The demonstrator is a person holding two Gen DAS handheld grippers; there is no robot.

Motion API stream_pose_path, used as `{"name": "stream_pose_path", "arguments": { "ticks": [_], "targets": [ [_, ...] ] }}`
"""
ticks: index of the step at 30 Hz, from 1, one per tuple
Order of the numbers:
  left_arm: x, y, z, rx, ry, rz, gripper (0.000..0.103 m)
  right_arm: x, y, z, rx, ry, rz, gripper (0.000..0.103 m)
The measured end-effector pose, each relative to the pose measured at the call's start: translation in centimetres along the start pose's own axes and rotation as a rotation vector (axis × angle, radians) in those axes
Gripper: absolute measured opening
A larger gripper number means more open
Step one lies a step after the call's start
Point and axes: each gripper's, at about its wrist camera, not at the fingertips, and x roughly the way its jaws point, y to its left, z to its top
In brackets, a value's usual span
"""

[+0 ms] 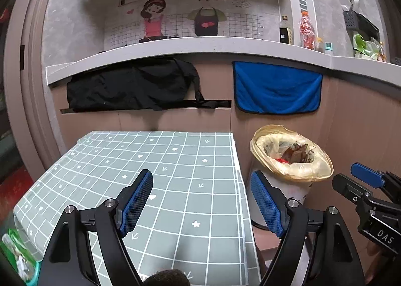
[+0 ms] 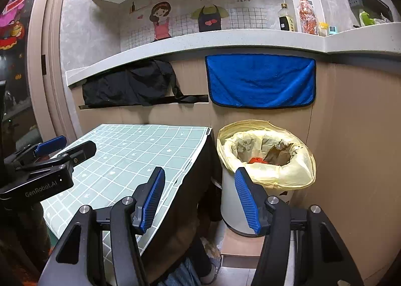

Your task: Collect trash

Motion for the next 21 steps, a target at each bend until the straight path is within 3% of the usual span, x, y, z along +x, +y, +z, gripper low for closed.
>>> {"name": "stream_pose_path", "arguments": {
  "ticks": [21],
  "targets": [
    [-1.2, 1.3, 0.0, -0.020, -0.026, 0.006, 0.080, -0.5, 1.5, 0.7, -0.032, -0.021, -0.009, 0.055]
  ]
}}
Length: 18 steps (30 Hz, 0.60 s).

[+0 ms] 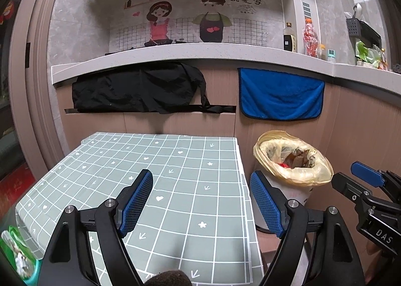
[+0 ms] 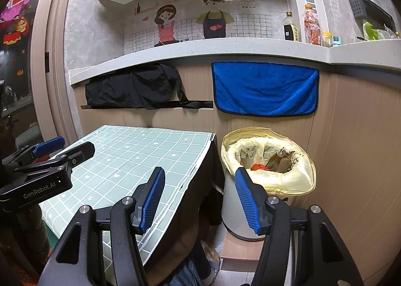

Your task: Collect trash

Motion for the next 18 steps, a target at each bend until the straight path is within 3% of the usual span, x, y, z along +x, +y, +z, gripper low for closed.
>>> {"name": "stream_pose_path", "arguments": {
  "ticks": [18],
  "targets": [
    [0.19, -0.07, 0.14, 0.008, 0.008, -0.011, 0.080, 0.24, -0.13, 0.01, 0.003, 0.005, 0.006, 0.055]
  ]
}}
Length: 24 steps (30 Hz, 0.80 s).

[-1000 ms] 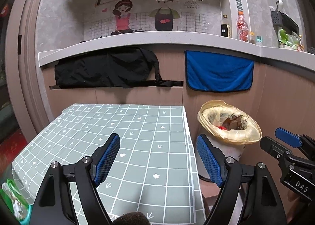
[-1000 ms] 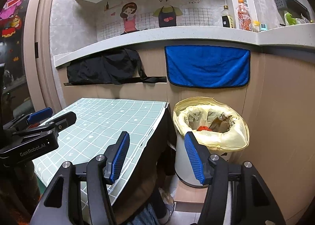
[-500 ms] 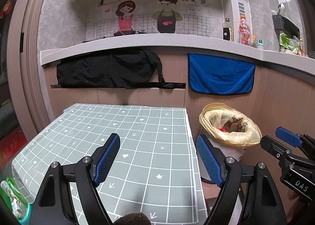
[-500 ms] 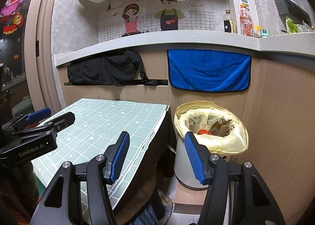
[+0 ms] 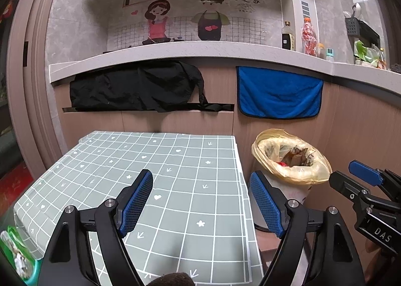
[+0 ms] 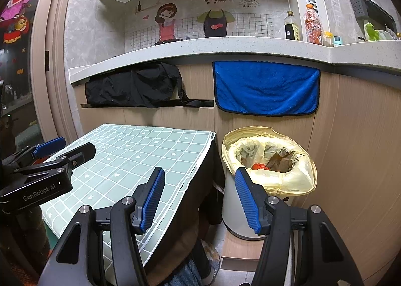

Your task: Collect trash

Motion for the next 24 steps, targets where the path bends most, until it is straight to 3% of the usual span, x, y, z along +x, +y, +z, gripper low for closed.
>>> {"name": "stream_pose_path", "arguments": {
  "ticks": [24],
  "targets": [
    [0.7, -0.9, 0.2, 0.020, 0.003, -0.028, 0.080, -0.5, -1.6, 0.5, 0.026, -0.022, -0.048, 0.056]
  ]
}}
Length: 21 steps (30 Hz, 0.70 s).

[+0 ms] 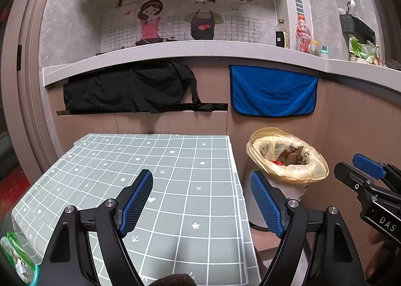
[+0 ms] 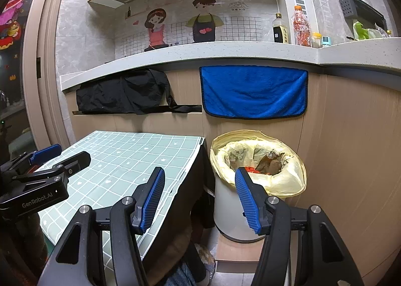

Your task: Collect trash

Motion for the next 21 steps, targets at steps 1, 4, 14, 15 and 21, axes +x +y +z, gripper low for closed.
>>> {"name": "stream_pose_path", "arguments": {
  "ticks": [1, 4, 14, 15, 21],
  "targets": [
    [-0.02, -0.06, 0.00, 0.001, -0.001, 0.000, 0.080, 0.01, -0.03, 0.00, 0.000, 0.000, -0.001, 0.056],
    [0.03, -0.06, 0.00, 0.005, 0.000, -0.004, 0.080, 0.04, -0.11, 0.00, 0.001, 0.002, -0.004, 0.056],
    [0.00, -0.15, -0.03, 0.005, 0.002, -0.005, 0.080, 0.08, -0.41, 0.00, 0.000, 0.003, -0.006, 0.056],
    [0.00, -0.12, -0.01, 0.006, 0.001, -0.005, 0.080, 0.05, -0.38, 0.00, 0.000, 0.003, -0.006, 0.056],
    [0.11, -0.18, -0.15, 0.008, 0.007, -0.009, 0.080, 0.09, -0.46, -0.02, 0.002, 0.005, -0.007, 0.056]
  ]
}}
